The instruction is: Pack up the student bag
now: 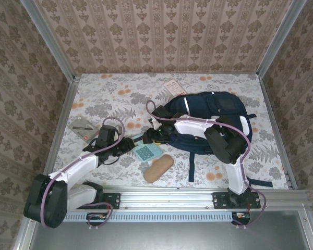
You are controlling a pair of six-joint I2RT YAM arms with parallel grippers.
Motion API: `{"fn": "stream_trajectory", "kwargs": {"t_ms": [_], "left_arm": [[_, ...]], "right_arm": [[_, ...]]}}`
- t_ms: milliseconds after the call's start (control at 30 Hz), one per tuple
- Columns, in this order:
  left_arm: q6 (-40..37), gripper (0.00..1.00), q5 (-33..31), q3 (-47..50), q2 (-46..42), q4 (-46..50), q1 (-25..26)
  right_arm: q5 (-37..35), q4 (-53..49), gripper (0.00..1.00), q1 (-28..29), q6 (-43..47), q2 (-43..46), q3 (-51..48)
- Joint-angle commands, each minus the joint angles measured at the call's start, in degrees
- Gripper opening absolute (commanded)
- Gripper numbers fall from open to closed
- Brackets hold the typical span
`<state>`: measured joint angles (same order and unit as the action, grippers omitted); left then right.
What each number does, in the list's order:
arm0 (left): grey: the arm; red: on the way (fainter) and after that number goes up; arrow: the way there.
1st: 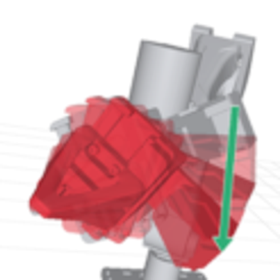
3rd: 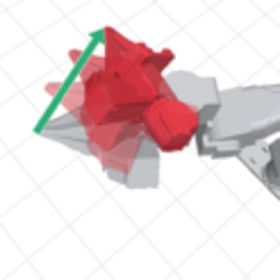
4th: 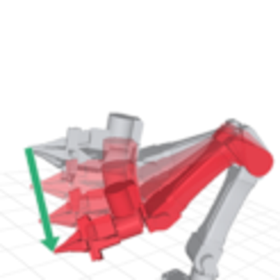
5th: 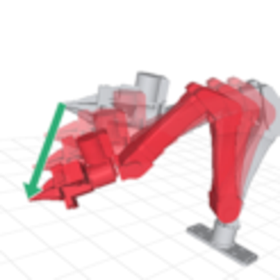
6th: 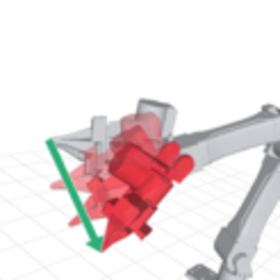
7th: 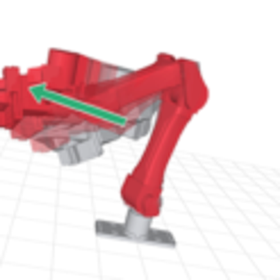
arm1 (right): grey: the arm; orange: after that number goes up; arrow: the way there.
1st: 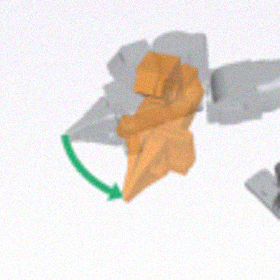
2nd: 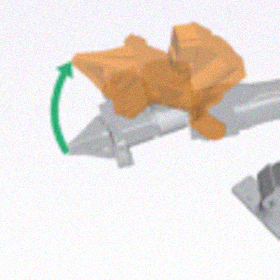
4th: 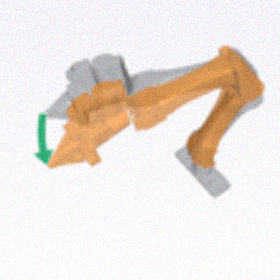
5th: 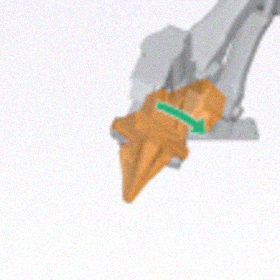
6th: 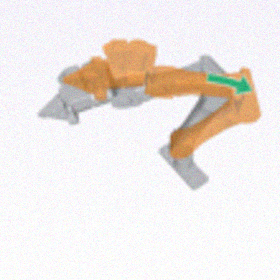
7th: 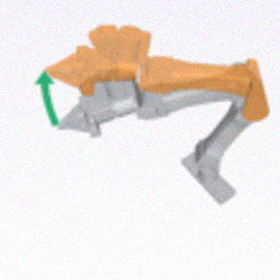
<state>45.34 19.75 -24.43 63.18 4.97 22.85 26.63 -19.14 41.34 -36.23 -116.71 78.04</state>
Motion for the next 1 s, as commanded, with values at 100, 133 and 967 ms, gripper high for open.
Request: {"fn": "stream_trajectory", "kwargs": {"t_ms": [100,133,967], "left_arm": [[-0.8,0.25,3.1,-2.6,-3.3,0.3,0.4],[-0.8,0.25,3.1,-2.6,-3.5,0.5,0.4],[-7.7,0.52,1.9,-3.5,2.9,-2.7,-0.1]], "right_arm": [[-3.1,-8.0,0.61,-1.0,4.3,7.5,3.0],[-4.6,-10.0,0.61,-0.9,5.4,8.5,3.9],[-25.3,-27.1,0.62,0.0,15.4,11.3,10.5]]}}
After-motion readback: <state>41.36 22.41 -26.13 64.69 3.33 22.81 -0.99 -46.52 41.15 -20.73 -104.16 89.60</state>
